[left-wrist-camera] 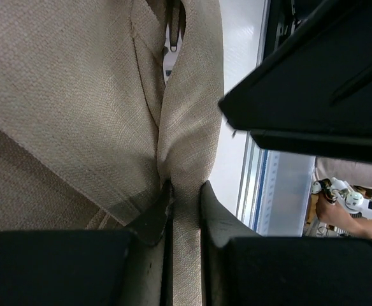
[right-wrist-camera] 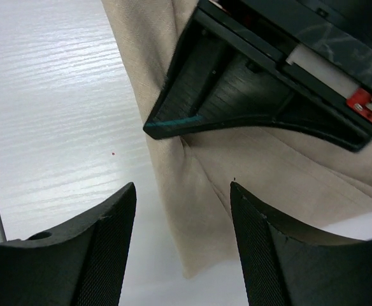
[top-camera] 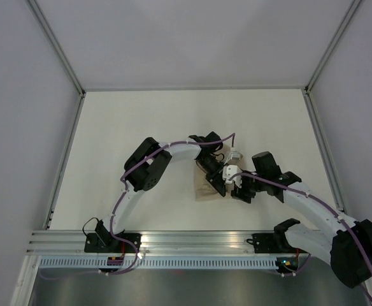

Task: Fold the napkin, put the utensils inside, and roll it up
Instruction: Roll the napkin with the utensil

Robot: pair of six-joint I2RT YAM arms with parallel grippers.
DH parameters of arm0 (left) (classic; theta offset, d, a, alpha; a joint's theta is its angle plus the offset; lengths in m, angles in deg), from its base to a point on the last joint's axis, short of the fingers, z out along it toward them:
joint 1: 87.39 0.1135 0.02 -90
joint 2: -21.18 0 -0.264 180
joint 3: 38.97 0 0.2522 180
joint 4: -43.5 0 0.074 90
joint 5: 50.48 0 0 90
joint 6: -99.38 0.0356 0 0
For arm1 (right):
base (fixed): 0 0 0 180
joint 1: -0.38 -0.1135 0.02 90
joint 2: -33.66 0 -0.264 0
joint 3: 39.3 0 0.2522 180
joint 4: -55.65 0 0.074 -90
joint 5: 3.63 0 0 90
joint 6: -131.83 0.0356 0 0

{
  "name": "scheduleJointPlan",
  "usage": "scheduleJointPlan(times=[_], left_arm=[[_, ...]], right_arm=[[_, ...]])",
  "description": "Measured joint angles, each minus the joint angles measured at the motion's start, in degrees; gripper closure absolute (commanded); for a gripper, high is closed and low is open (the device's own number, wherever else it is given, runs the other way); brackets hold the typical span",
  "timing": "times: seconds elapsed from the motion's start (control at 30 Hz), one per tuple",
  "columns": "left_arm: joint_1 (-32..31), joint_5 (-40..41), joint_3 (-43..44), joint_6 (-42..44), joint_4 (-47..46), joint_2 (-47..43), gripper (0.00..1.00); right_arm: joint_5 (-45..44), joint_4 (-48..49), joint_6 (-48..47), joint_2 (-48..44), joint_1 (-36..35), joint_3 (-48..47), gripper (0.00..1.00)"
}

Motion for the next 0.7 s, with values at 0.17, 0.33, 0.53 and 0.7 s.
scheduleJointPlan(times=[0.17, 0.33, 0.53, 0.7], left_arm=[[0.11, -0.46, 0.26, -0.24, 0.33, 0.39, 0.98], [0.13, -0.66, 0.26, -0.28, 0.35, 0.44, 0.98], [0.13, -0.57, 0.55, -0.28, 0.72, 0.5, 0.91], [0.11, 0.24, 0.92, -0.46, 1.31, 0.5, 0.76]], right_arm=[[-3.23, 3.19, 0.13, 3.17, -5.51, 0.79, 0.36], [-5.7, 6.4, 0.7, 5.09, -9.25, 2.51, 0.41], [-8.46, 10.67, 1.46, 8.46, -11.37, 3.72, 0.49], [-9.81, 13.14, 1.99, 9.73, -11.45, 4.57, 0.64]])
